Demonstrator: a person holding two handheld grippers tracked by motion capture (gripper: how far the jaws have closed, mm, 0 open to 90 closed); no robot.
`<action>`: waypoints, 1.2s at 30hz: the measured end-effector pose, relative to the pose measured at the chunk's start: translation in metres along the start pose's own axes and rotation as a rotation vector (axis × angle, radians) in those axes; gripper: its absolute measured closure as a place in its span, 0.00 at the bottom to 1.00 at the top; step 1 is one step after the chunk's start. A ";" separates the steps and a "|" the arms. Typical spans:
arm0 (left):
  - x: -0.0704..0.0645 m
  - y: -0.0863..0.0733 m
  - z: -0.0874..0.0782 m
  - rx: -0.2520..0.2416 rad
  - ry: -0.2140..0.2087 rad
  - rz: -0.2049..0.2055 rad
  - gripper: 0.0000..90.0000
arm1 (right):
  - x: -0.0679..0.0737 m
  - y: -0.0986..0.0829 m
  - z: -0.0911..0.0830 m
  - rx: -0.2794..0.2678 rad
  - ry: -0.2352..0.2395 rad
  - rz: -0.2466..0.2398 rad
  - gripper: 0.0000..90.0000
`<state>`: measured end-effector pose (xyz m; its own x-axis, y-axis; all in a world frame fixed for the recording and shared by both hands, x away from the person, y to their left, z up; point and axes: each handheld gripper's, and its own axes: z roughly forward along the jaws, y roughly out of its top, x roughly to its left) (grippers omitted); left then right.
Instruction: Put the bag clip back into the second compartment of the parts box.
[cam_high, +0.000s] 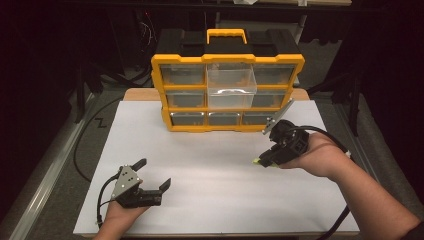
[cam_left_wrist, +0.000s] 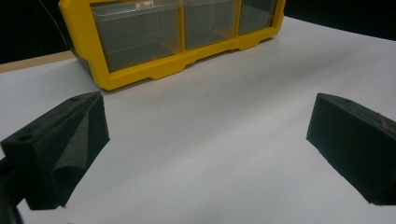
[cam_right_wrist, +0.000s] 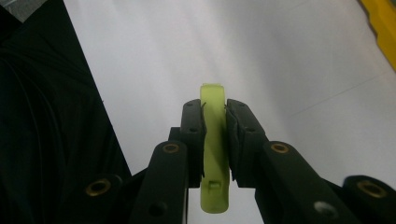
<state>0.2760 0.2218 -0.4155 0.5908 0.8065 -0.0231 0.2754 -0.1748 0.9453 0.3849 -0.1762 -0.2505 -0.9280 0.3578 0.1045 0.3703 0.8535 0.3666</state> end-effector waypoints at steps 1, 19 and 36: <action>0.000 0.000 0.000 -0.002 -0.002 -0.001 0.01 | 0.000 0.000 0.000 0.000 0.000 0.000 0.88; -0.001 0.000 -0.001 -0.010 -0.014 0.001 0.01 | 0.005 0.025 -0.034 0.002 -0.017 -0.021 0.88; -0.001 0.001 -0.002 -0.016 -0.021 0.003 0.01 | 0.006 0.053 -0.071 -0.003 -0.041 -0.051 0.88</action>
<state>0.2738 0.2221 -0.4142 0.6077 0.7937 -0.0274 0.2618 -0.1677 0.9505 0.3961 -0.1555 -0.1647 -0.9429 0.3296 0.0476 0.3229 0.8698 0.3732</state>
